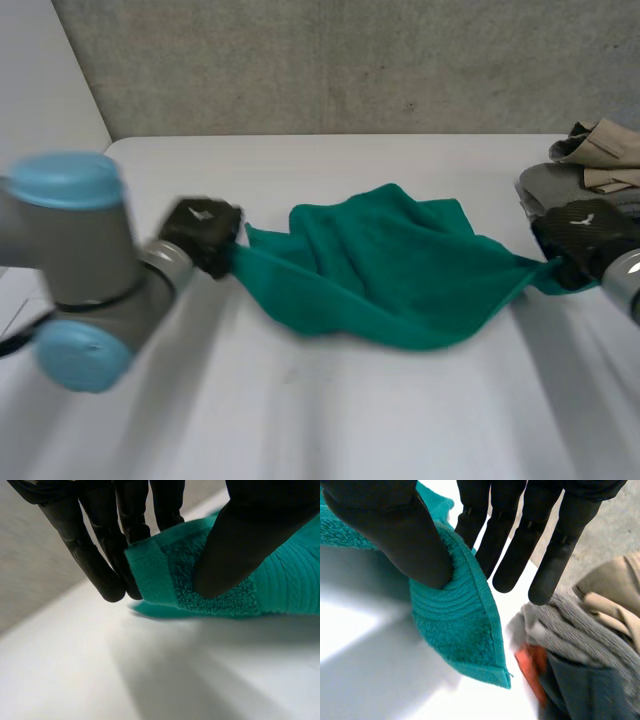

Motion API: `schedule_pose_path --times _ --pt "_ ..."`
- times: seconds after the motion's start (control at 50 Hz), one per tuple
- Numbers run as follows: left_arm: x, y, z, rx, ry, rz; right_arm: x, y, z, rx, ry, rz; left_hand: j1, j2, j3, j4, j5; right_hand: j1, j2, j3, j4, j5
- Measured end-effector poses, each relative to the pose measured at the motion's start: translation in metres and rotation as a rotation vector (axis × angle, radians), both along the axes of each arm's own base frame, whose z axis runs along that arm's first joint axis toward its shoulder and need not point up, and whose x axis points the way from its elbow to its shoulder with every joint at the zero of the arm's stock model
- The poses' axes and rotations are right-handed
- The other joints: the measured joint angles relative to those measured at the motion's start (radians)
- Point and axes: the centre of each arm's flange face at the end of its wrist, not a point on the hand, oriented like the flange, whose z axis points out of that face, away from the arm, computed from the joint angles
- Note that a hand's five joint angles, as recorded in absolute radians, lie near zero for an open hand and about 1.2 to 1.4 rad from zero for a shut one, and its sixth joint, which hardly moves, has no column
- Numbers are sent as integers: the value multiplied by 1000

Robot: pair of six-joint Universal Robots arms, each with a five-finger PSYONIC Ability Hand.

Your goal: Fold the laundry.

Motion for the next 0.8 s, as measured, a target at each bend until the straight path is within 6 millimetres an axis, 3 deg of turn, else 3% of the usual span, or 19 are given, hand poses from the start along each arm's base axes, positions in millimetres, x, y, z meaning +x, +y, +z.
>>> schedule_pose_path --times 0.04,0.1,0.18,0.3,0.4,0.5,0.58,0.64,0.7,0.8 --pt "21 -1 27 -62 0 27 -11 3 16 28 50 -11 0 0 0 0 0 0 0 0 0 0" --pt "44 7 51 -103 -30 30 -24 10 35 67 113 -16 0 0 0 0 0 0 0 0 0 0" --pt "67 30 70 -106 -95 -4 -35 25 61 136 189 0 0 0 0 0 0 0 0 2 0 0" --pt "84 54 78 -97 -145 -37 -38 47 82 223 250 54 0 0 2 0 0 0 0 5 0 0" --pt "84 48 64 -70 -154 -47 -31 48 80 239 274 101 0 2 2 0 0 0 0 5 0 5" --pt "71 13 42 -74 -174 -27 -15 24 64 186 305 140 0 2 4 3 0 0 0 6 0 14" --pt "59 -37 46 -196 -165 31 -2 -11 60 47 331 110 0 3 5 4 0 0 0 5 0 14" --pt "51 -77 69 -358 -126 83 7 -46 75 -137 323 39 0 3 5 4 0 0 0 6 0 21" --pt "44 -113 109 -579 -55 136 13 -78 108 -380 261 -60 0 3 5 4 0 0 0 6 0 30" --pt "43 -137 180 -873 103 184 17 -103 166 -734 70 -147 0 3 5 4 0 0 0 6 0 33"
